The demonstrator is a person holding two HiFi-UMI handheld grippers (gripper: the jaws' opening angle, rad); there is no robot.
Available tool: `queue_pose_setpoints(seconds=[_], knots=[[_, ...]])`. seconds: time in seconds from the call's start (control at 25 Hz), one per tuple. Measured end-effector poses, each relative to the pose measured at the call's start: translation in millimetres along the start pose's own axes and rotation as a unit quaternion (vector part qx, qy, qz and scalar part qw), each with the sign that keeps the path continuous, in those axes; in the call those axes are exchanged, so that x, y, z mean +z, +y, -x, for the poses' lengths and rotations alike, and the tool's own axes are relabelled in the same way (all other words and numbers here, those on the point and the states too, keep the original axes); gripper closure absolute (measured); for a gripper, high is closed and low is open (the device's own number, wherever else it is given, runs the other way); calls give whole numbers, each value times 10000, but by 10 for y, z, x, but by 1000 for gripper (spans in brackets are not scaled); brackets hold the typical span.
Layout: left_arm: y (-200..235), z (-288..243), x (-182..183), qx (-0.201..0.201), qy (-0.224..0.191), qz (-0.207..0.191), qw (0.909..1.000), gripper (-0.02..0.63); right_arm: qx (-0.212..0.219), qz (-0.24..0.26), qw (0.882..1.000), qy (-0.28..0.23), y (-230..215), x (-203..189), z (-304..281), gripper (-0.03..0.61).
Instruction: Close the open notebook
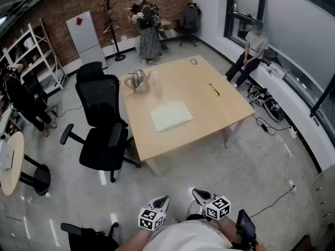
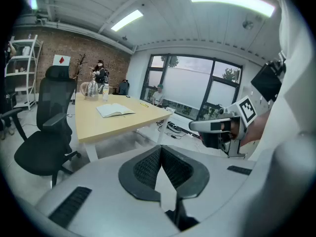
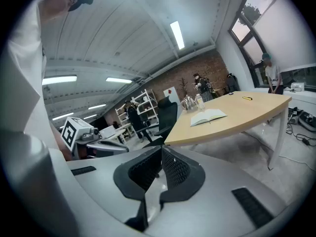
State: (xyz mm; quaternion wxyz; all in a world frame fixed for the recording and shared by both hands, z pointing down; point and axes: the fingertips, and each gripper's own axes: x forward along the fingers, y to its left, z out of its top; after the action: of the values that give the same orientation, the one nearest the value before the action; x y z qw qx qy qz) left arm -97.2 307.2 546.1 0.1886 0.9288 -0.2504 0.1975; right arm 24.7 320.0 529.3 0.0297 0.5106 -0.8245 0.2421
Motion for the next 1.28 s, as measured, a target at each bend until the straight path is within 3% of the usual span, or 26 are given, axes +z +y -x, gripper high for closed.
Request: queue_pose_setpoints(seconds=[0.44,0.84,1.04,1.28], knots=[[73,-877,730,280,-195,83,9994,606,163,15,9999,-42,-953,510,-81,561],[69,-1169,842,472,62,164,9987,606,291,-295,9991,95,-1328,508,-152,561],[173,-1344,890,399,156,118,9990,606,212,-406,9989,68,-1490,531,-257,561],[269,-1783,1076,15,160,59,9999,606,-108,-408,9990,130,-1805,679,-334,561]])
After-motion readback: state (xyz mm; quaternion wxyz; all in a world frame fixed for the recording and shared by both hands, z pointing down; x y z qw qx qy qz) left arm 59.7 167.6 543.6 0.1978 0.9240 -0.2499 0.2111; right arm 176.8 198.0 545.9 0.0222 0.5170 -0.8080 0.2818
